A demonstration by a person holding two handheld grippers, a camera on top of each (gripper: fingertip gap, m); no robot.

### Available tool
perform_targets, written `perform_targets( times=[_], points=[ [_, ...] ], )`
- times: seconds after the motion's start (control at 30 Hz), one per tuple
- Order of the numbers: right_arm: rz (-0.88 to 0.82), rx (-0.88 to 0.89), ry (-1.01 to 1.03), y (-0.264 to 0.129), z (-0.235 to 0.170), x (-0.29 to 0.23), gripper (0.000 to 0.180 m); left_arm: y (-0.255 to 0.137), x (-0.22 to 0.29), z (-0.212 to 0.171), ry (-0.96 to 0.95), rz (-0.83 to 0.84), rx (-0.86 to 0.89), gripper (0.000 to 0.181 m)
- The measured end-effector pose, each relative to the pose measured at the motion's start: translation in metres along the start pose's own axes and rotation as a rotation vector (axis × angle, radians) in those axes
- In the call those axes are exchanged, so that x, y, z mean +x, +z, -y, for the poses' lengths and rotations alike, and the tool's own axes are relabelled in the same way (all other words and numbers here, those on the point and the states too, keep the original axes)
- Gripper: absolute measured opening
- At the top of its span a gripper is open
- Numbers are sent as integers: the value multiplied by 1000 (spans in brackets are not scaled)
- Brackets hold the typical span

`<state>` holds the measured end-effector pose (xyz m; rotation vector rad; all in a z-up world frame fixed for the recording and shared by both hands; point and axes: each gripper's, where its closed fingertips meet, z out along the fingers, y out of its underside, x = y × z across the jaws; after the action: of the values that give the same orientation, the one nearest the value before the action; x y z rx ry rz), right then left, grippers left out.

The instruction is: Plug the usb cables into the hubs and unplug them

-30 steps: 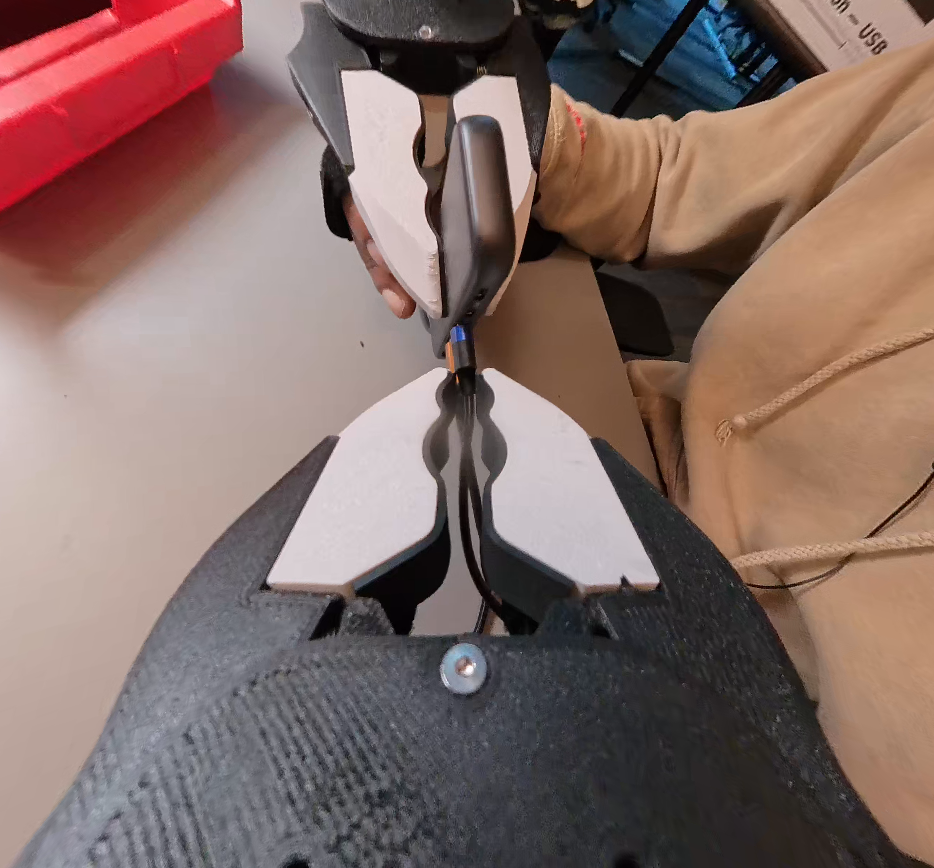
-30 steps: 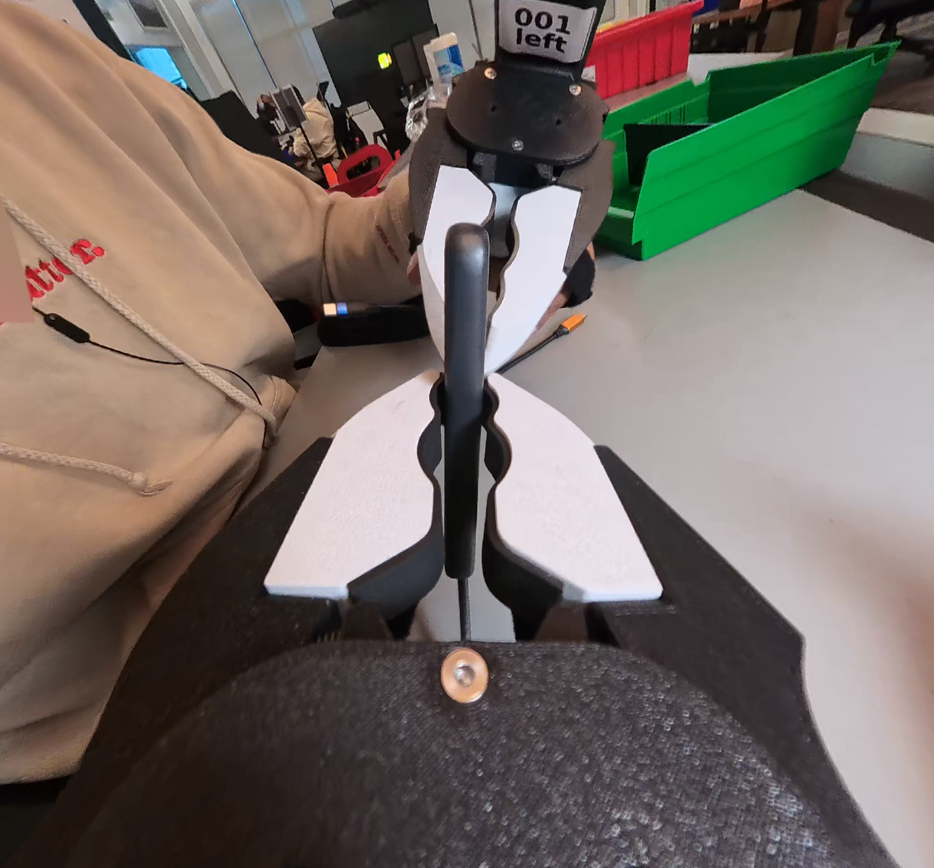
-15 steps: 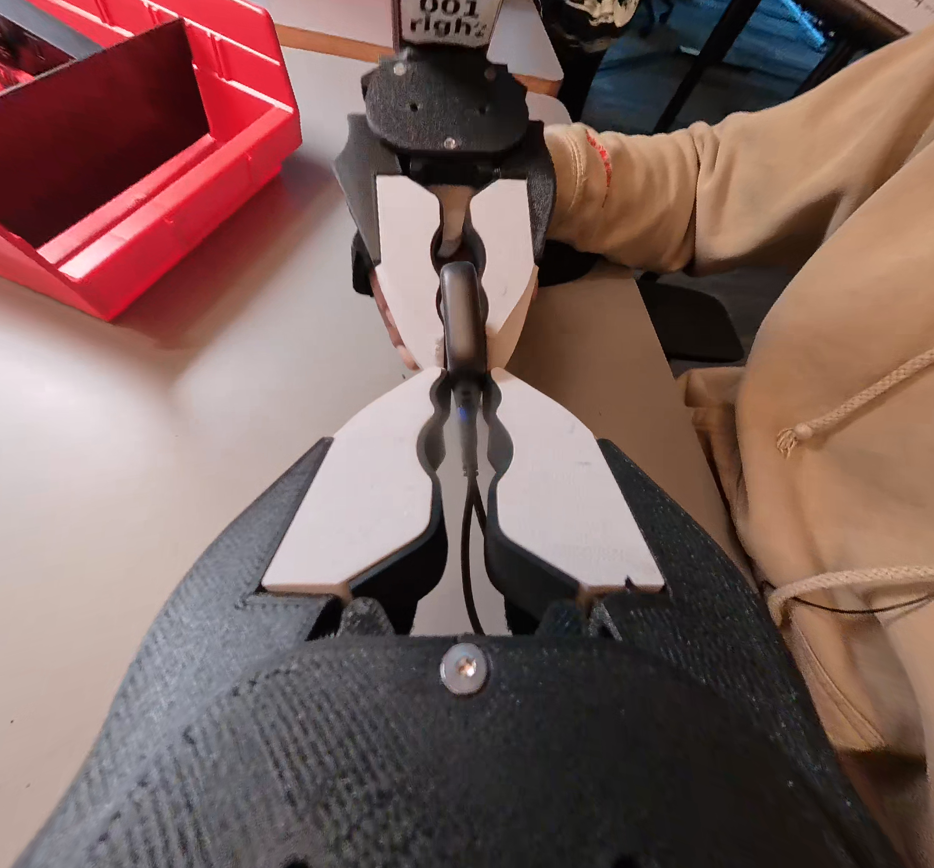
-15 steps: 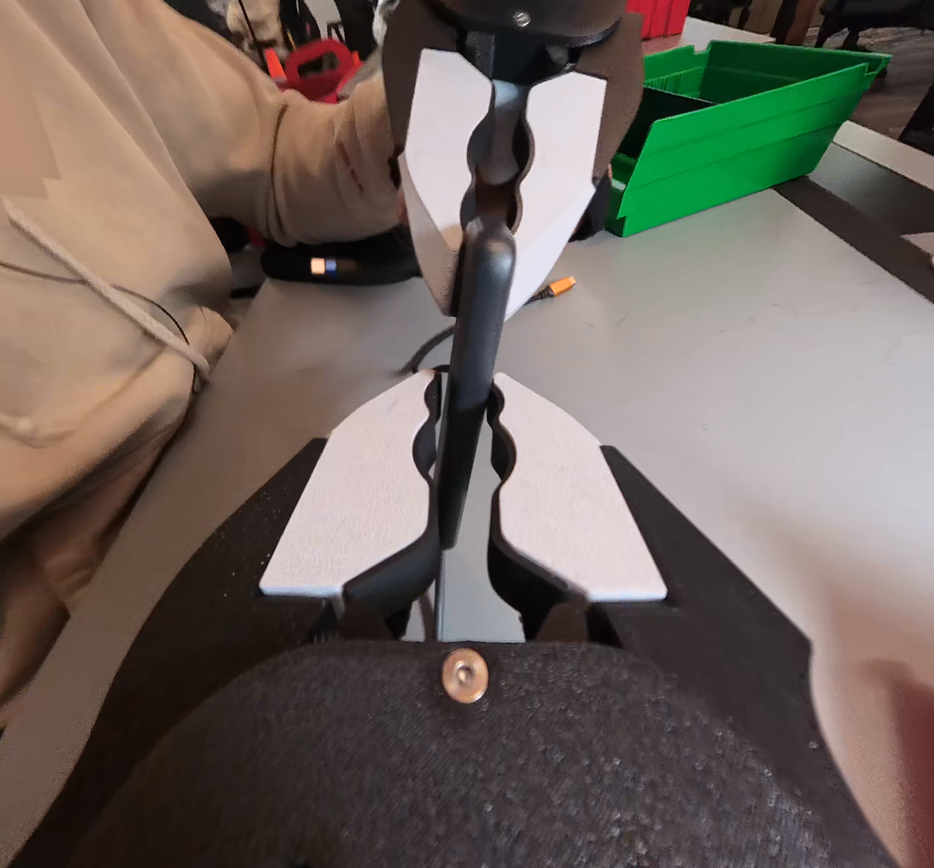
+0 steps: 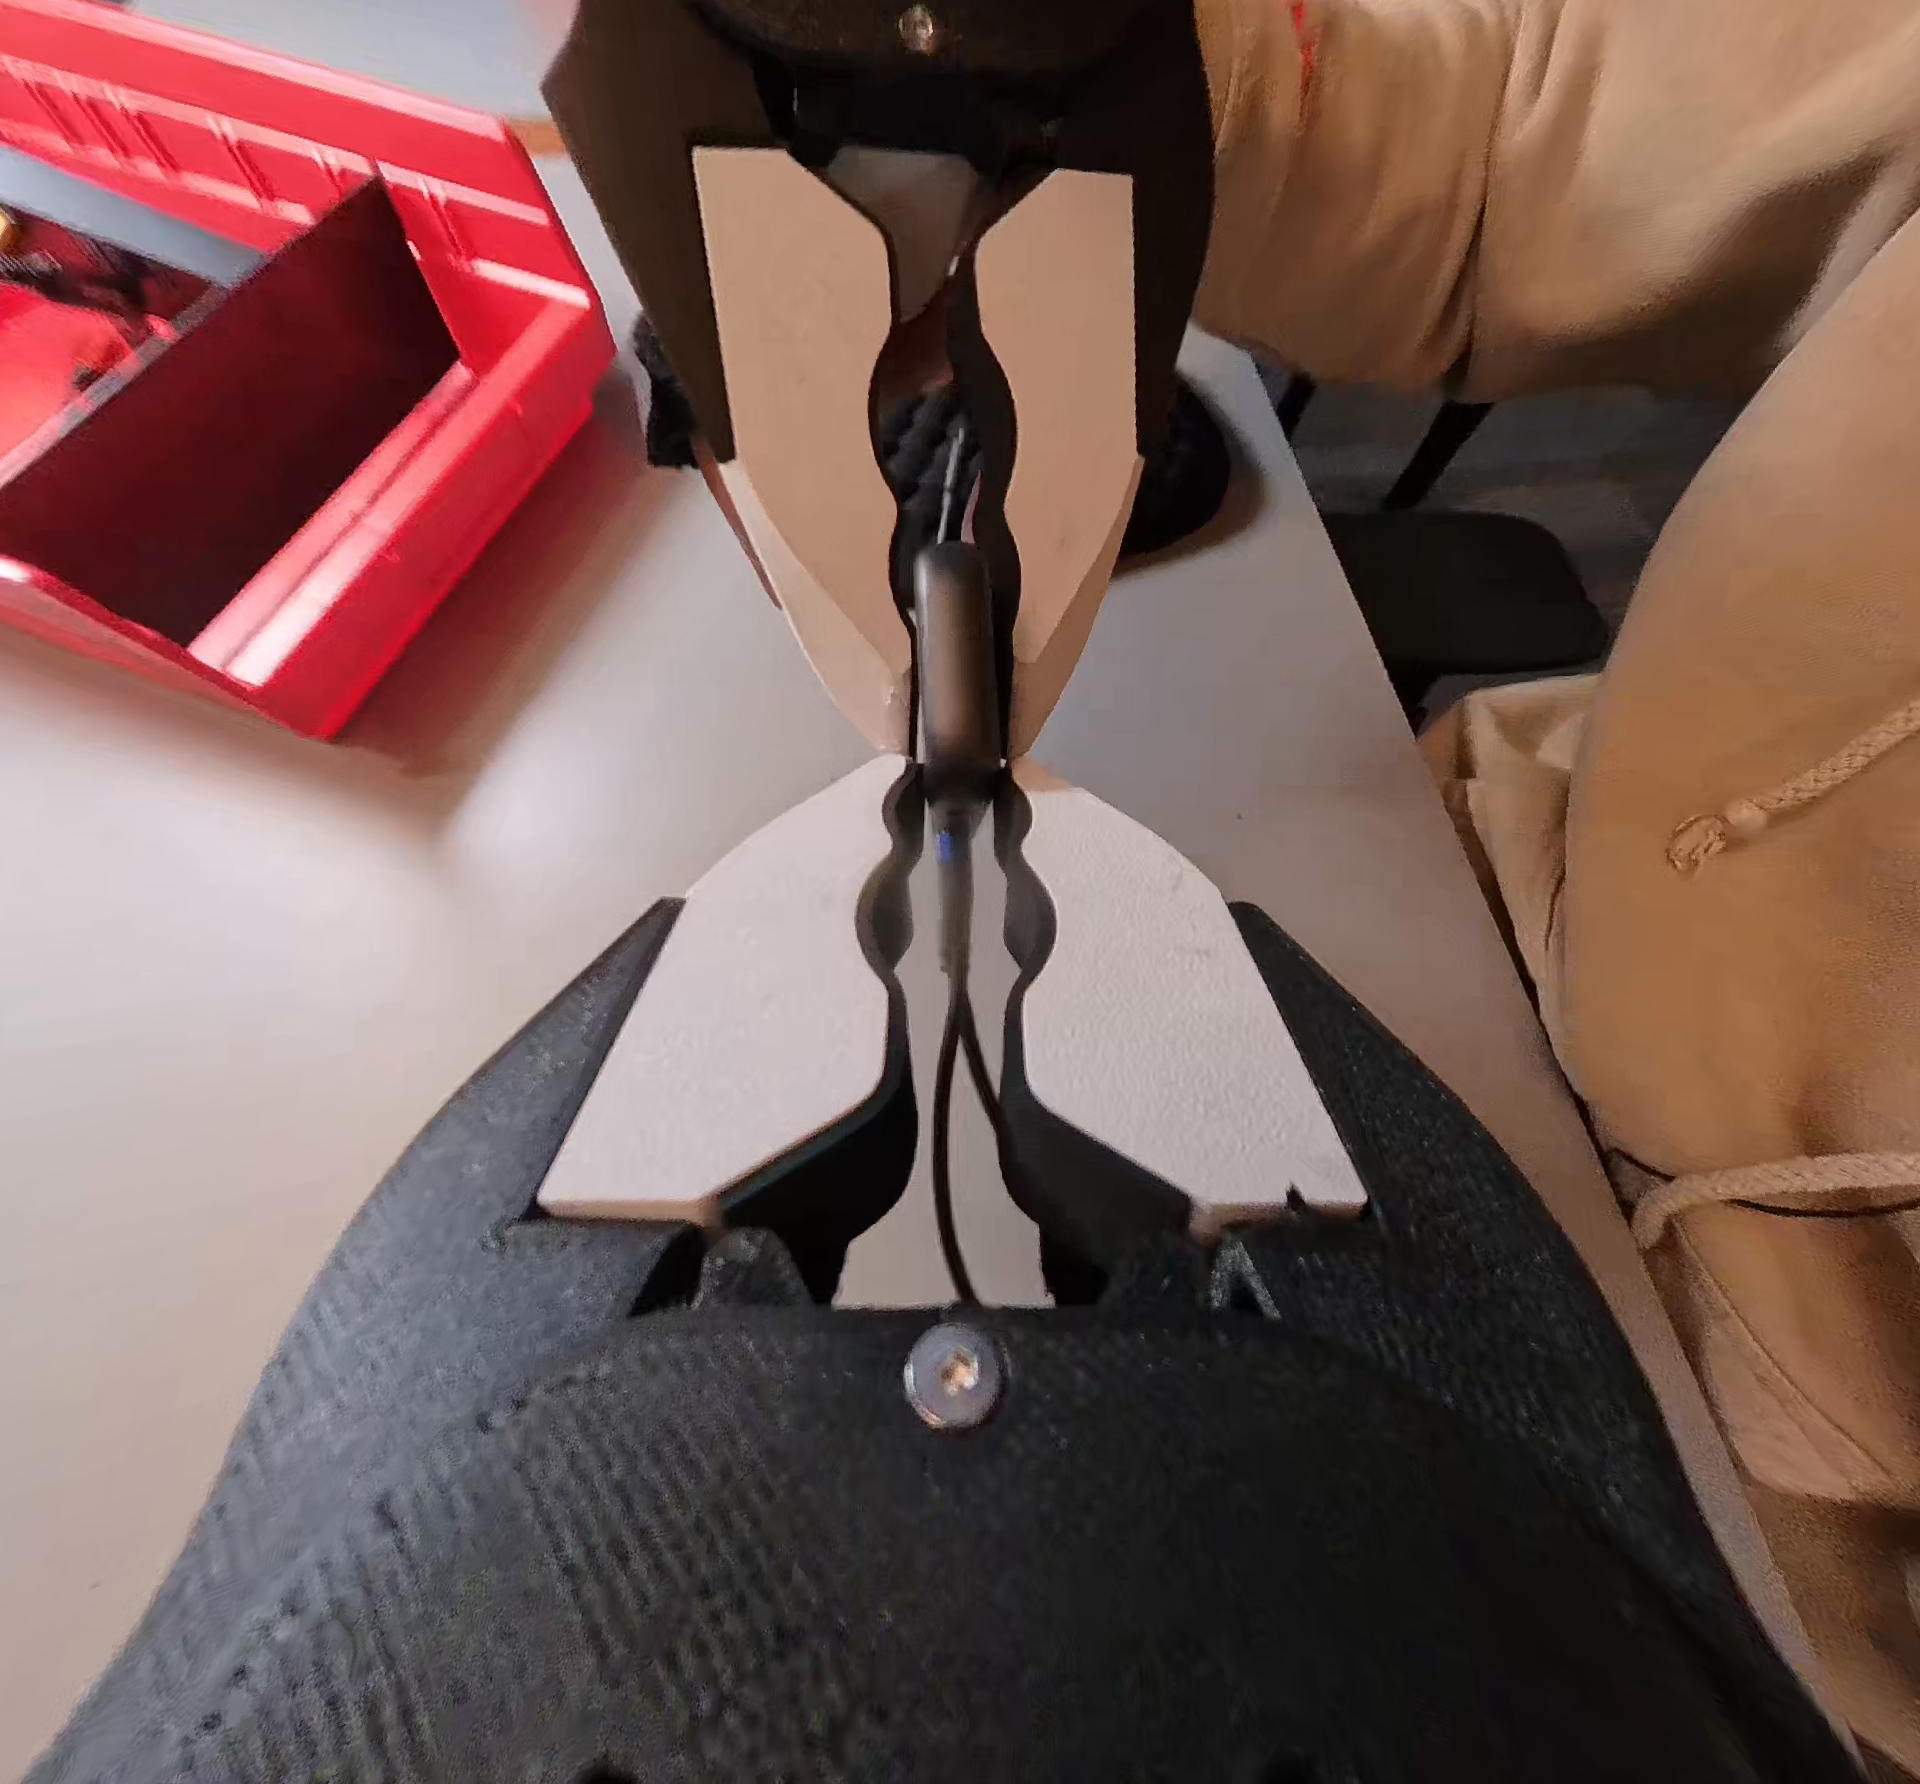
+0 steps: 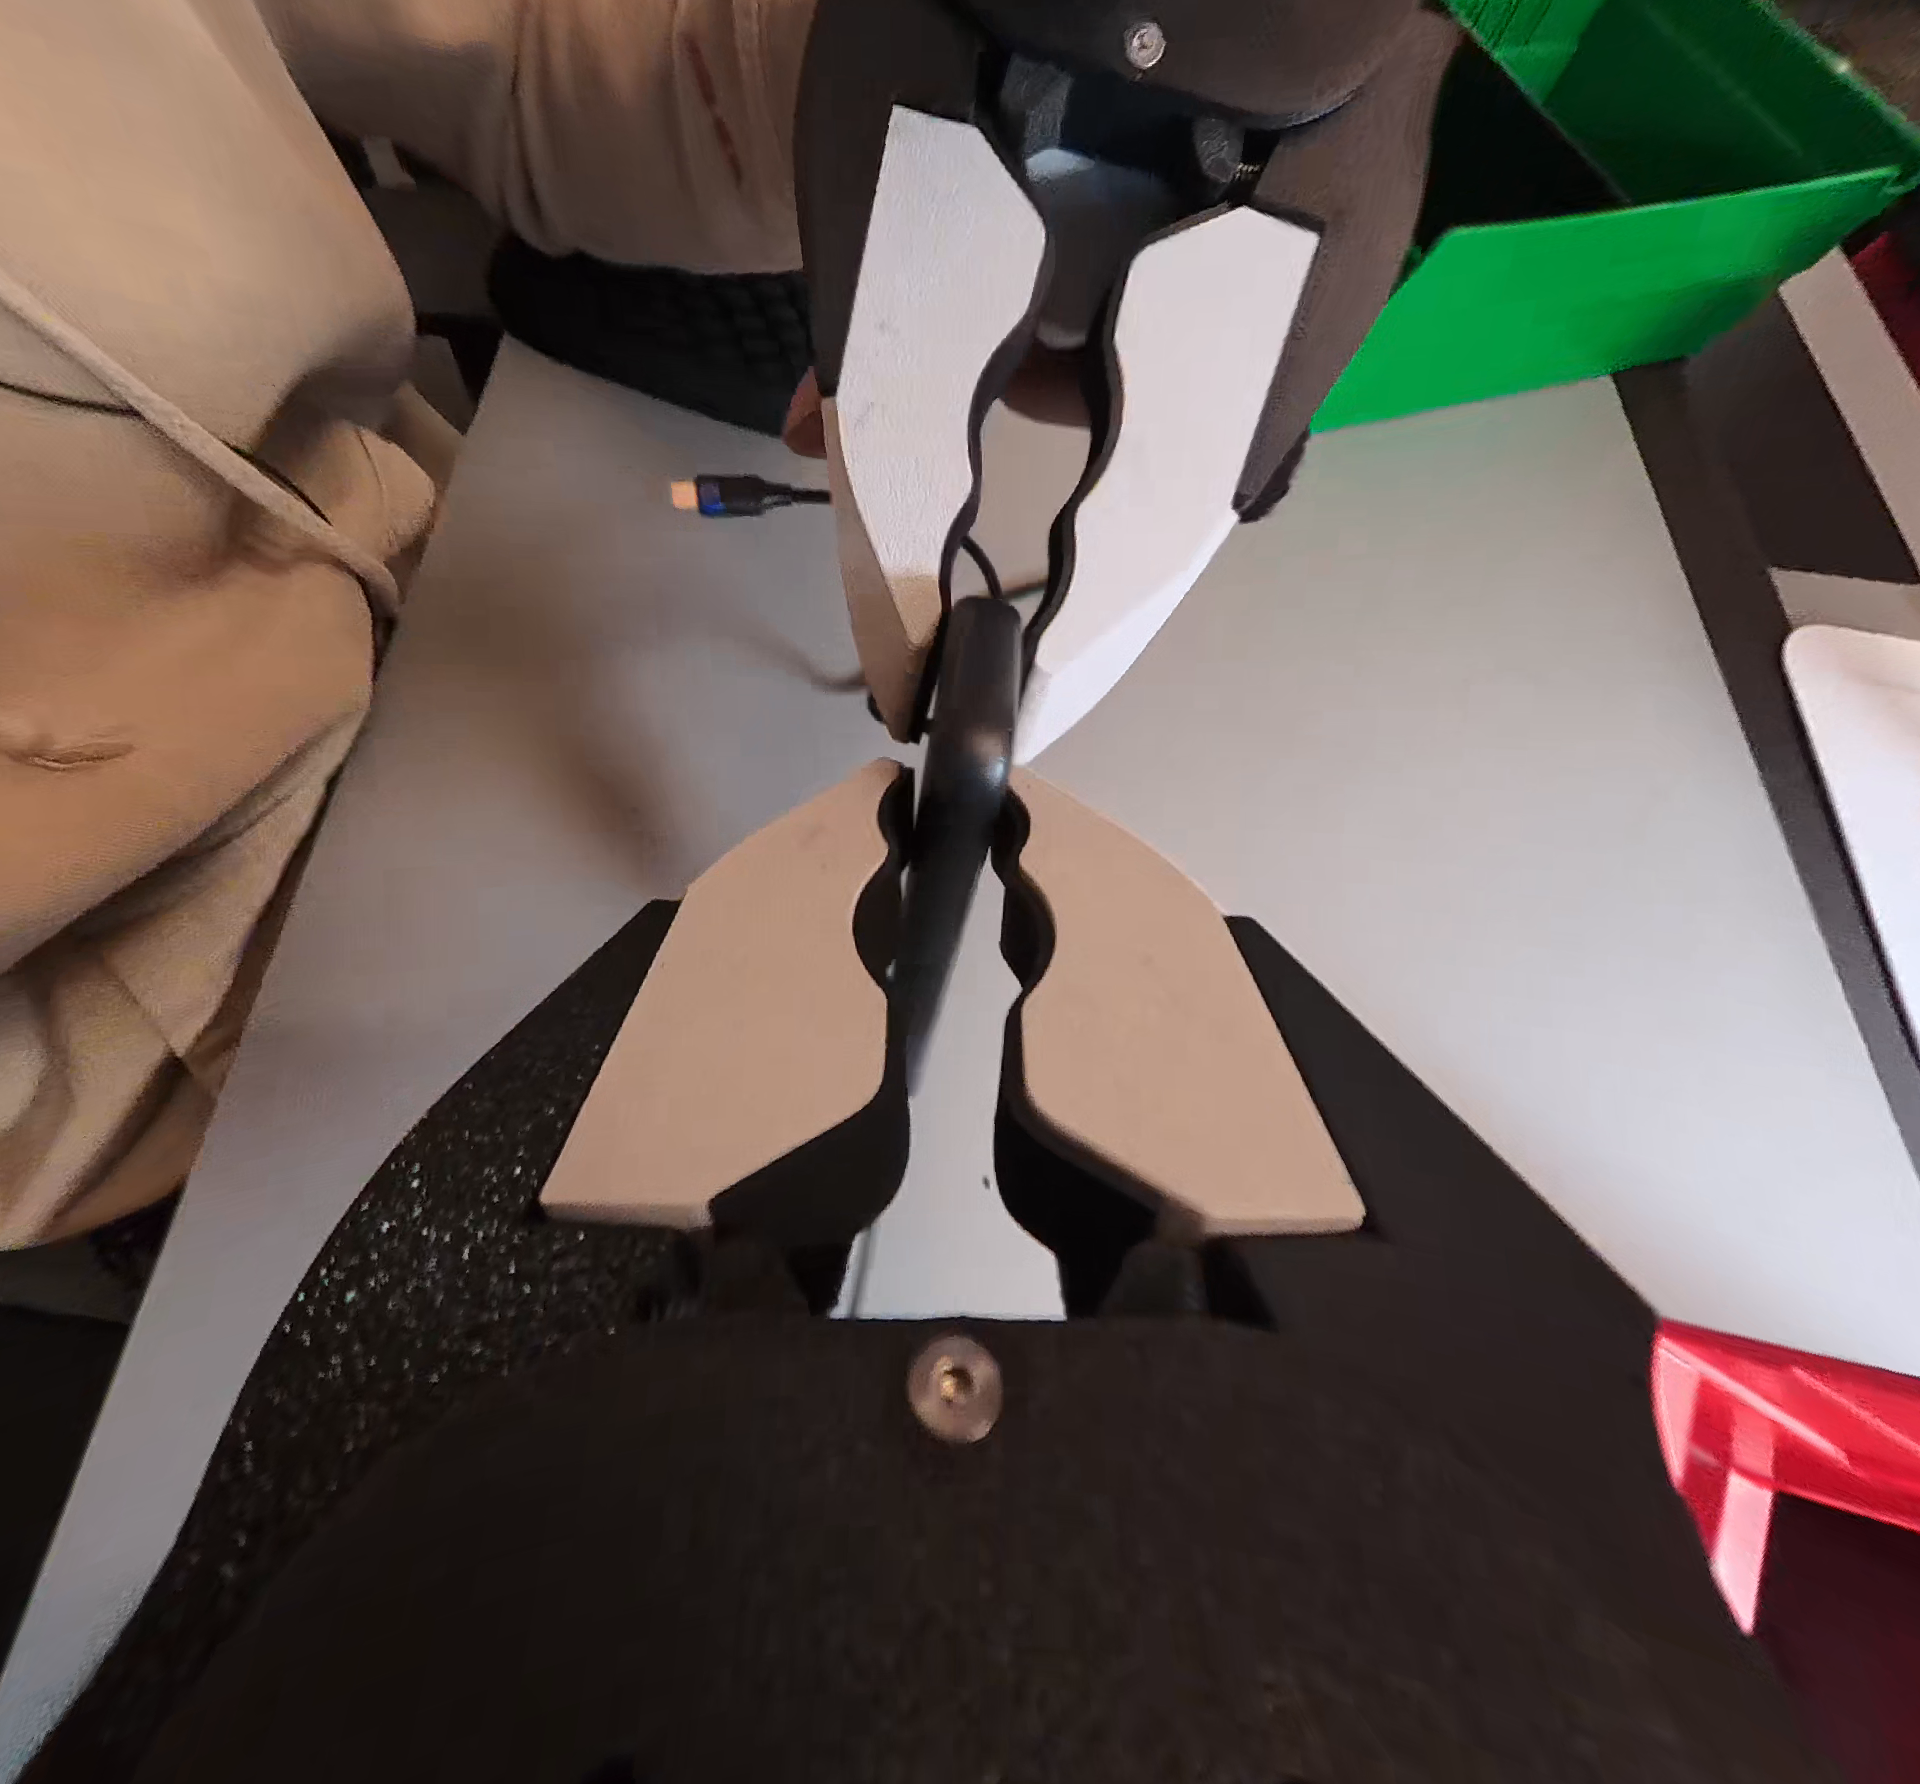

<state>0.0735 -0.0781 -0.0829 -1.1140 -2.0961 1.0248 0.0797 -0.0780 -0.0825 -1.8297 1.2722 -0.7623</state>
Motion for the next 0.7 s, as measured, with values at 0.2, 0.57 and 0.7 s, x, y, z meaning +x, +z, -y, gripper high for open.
perform_targets(
  times=[0.2,0.57,0.7],
  points=[
    [-46,58,-12,-26,25,2,12,-41,-3,16,-52,80,261,33],
    [-392,-19,-42,-130,51,47,12,-126,-37,-65,-252,508,509,36],
    [-594,-68,-20,-182,49,93,12,-127,-42,-79,-268,544,528,35]
  ],
)
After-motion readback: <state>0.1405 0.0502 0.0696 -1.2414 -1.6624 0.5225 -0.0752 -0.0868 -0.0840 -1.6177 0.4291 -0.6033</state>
